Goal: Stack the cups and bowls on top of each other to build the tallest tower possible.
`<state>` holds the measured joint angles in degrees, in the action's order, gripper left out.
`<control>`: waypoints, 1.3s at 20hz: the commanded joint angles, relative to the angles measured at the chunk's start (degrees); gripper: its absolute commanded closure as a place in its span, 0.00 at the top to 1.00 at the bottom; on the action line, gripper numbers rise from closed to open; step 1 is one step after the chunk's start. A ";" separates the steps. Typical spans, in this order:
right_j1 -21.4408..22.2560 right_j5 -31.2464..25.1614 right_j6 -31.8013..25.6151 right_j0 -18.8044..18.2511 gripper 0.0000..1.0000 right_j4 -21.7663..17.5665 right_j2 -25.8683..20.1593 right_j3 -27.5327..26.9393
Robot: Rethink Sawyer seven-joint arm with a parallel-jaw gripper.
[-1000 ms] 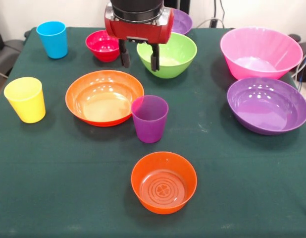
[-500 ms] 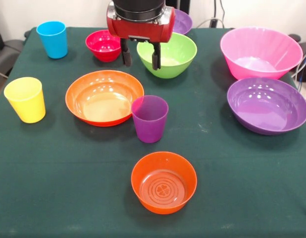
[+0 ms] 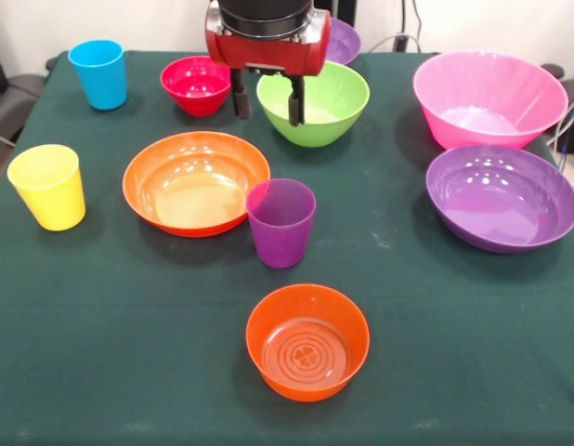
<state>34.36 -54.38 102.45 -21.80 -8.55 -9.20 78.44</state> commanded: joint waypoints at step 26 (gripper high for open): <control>5.99 4.95 5.89 7.41 1.00 -0.41 -1.23 15.25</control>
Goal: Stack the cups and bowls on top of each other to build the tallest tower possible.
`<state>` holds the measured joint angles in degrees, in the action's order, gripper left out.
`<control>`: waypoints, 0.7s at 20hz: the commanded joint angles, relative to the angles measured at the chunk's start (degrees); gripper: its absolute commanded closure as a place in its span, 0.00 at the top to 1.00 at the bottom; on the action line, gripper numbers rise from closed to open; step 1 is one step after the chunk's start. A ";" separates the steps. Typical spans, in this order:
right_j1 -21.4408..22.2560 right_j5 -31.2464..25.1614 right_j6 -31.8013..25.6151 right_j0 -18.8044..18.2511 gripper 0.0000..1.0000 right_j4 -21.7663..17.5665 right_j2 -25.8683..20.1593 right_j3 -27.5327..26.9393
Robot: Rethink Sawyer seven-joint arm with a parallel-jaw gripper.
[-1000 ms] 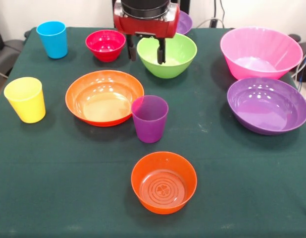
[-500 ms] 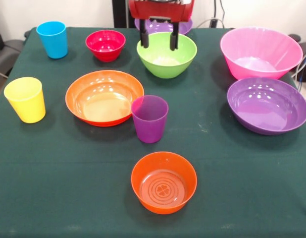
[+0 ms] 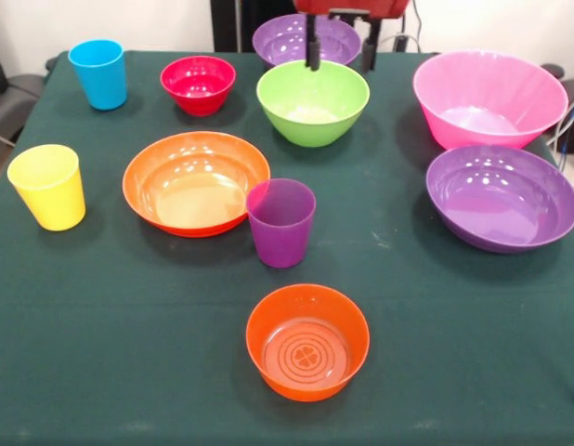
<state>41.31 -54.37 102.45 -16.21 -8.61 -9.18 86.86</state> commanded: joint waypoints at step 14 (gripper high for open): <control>1.35 10.18 5.45 1.65 1.00 -0.03 -0.57 15.42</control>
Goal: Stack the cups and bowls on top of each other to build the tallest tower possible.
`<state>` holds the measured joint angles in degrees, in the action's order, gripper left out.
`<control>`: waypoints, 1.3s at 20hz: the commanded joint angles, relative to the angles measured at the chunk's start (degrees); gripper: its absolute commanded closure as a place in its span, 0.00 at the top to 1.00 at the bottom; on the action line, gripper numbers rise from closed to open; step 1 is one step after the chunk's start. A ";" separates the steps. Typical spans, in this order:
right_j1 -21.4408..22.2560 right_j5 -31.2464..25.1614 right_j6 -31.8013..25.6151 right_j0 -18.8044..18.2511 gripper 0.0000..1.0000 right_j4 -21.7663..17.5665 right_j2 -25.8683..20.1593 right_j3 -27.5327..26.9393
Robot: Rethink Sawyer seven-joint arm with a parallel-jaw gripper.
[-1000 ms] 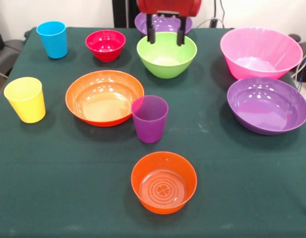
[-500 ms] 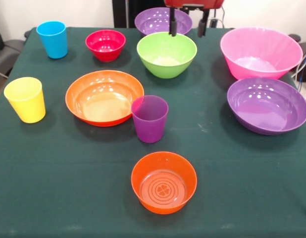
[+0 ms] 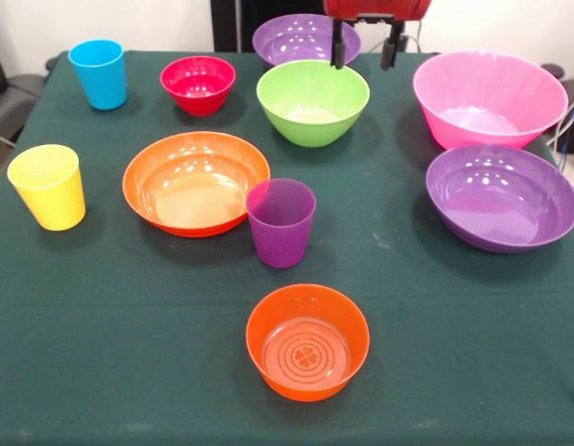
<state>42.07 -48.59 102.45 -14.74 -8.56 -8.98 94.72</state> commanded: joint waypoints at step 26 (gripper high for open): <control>2.01 2.86 -4.05 -9.57 1.00 -3.54 -3.85 9.64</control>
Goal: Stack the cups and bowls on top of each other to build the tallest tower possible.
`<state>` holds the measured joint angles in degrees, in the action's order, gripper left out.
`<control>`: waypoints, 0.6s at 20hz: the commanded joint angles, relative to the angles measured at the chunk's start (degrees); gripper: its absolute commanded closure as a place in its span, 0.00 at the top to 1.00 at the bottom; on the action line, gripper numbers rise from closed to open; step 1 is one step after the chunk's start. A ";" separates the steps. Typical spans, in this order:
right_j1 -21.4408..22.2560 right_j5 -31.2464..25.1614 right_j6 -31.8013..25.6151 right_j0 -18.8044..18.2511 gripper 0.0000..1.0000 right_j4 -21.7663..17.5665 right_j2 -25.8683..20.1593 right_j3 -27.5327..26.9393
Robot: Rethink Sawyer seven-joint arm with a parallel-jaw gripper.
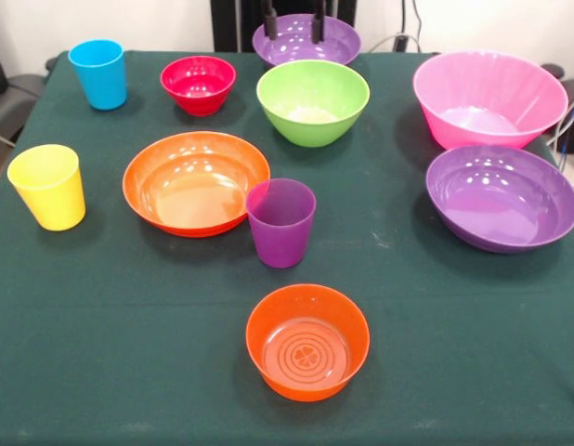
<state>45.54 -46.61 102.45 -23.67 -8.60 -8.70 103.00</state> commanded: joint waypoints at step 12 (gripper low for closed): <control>-4.65 2.71 -5.13 -1.89 1.00 -5.28 -4.48 -1.12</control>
<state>44.75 -46.61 102.45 -24.87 -8.60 -8.71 102.98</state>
